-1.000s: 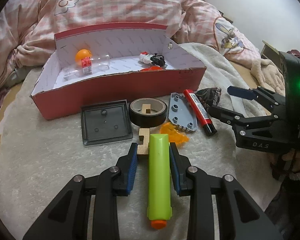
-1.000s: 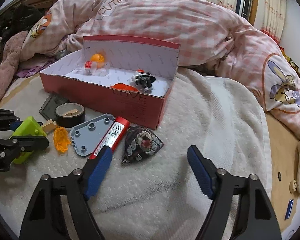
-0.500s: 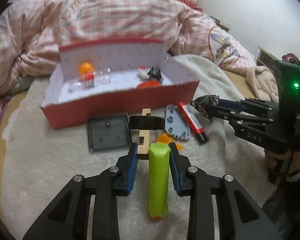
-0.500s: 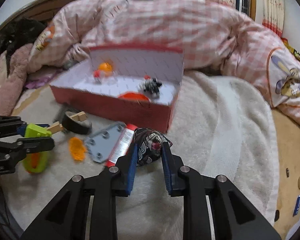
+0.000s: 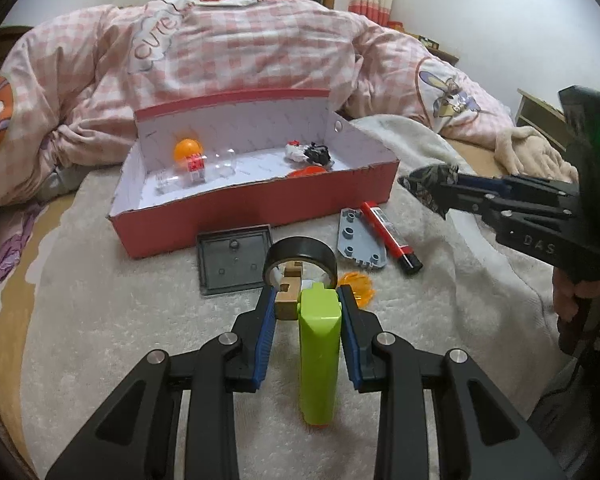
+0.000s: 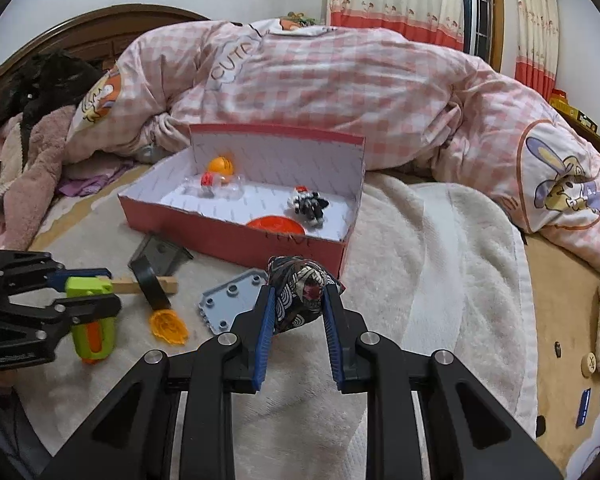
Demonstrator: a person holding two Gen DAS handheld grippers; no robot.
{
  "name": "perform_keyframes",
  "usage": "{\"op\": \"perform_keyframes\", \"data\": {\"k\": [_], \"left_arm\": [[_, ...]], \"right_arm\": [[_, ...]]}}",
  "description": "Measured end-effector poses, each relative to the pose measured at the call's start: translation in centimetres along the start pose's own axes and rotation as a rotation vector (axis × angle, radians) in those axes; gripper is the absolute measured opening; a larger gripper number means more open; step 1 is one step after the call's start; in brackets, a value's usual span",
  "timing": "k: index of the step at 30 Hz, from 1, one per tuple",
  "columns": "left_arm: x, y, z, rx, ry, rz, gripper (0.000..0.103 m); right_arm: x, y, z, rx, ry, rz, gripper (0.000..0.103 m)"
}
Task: Organize objects
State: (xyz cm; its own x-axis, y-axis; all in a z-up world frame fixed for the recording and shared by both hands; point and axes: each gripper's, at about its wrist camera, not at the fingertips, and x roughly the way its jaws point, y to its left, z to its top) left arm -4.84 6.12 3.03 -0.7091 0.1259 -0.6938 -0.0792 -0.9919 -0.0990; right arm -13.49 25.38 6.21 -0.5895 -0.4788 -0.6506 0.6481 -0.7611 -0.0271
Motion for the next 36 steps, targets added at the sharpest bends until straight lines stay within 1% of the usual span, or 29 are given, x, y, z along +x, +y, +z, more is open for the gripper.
{"op": "perform_keyframes", "data": {"k": [2,3,5,8,11,13,16,18,21,24,26,28,29,31,34,36], "left_arm": [[0.2,0.1,-0.7,-0.002,0.006,0.012,0.032],[0.6,0.2,-1.2,-0.004,0.031,0.009,0.032],[0.9,0.3,-1.7,-0.011,0.052,-0.001,0.032],[0.2,0.6,-1.7,-0.028,0.028,0.011,0.029],[-1.3,1.0,-0.9,-0.054,-0.008,-0.017,0.029],[-2.0,1.0,-0.3,-0.059,-0.016,-0.035,0.029],[-2.5,1.1,0.0,-0.069,-0.022,-0.052,0.029],[-2.5,1.7,0.3,-0.09,-0.024,-0.079,0.029],[-2.6,2.5,0.7,-0.107,-0.034,-0.095,0.029],[-1.6,3.0,0.4,-0.112,-0.004,-0.104,0.03],[-0.7,3.3,-0.2,-0.123,0.026,-0.083,0.033],[-0.2,3.8,-0.7,-0.153,0.043,-0.073,0.033],[-0.3,3.9,-0.8,-0.164,0.039,-0.073,0.03],[-1.2,4.0,-0.7,-0.16,0.007,-0.063,0.029],[-2.8,3.7,-0.1,-0.137,-0.053,-0.06,0.029],[-3.1,3.8,0.2,-0.134,-0.059,-0.074,0.029]], "right_arm": [[0.5,-0.1,-0.2,-0.001,0.017,-0.002,0.025],[0.8,-0.1,-0.3,-0.003,0.028,-0.001,0.025],[1.1,-0.1,-0.5,-0.012,0.044,0.002,0.025],[1.2,0.3,-0.7,-0.027,0.051,0.008,0.025],[1.2,0.7,-0.7,-0.041,0.05,0.014,0.025],[1.2,0.9,-0.6,-0.045,0.05,0.016,0.025],[1.4,1.0,-0.6,-0.045,0.051,0.014,0.025],[1.3,1.0,-0.6,-0.045,0.051,0.016,0.025],[1.5,1.0,-0.6,-0.046,0.055,0.014,0.025],[1.8,1.1,-0.7,-0.049,0.062,0.015,0.025],[2.0,1.2,-0.7,-0.053,0.067,0.015,0.025],[2.0,1.3,-0.7,-0.058,0.071,0.019,0.025],[1.9,1.4,-0.7,-0.063,0.07,0.023,0.025],[1.7,1.5,-0.7,-0.073,0.067,0.027,0.025],[1.7,1.7,-0.8,-0.083,0.07,0.029,0.025],[1.9,1.7,-0.9,-0.084,0.077,0.026,0.025]]}}
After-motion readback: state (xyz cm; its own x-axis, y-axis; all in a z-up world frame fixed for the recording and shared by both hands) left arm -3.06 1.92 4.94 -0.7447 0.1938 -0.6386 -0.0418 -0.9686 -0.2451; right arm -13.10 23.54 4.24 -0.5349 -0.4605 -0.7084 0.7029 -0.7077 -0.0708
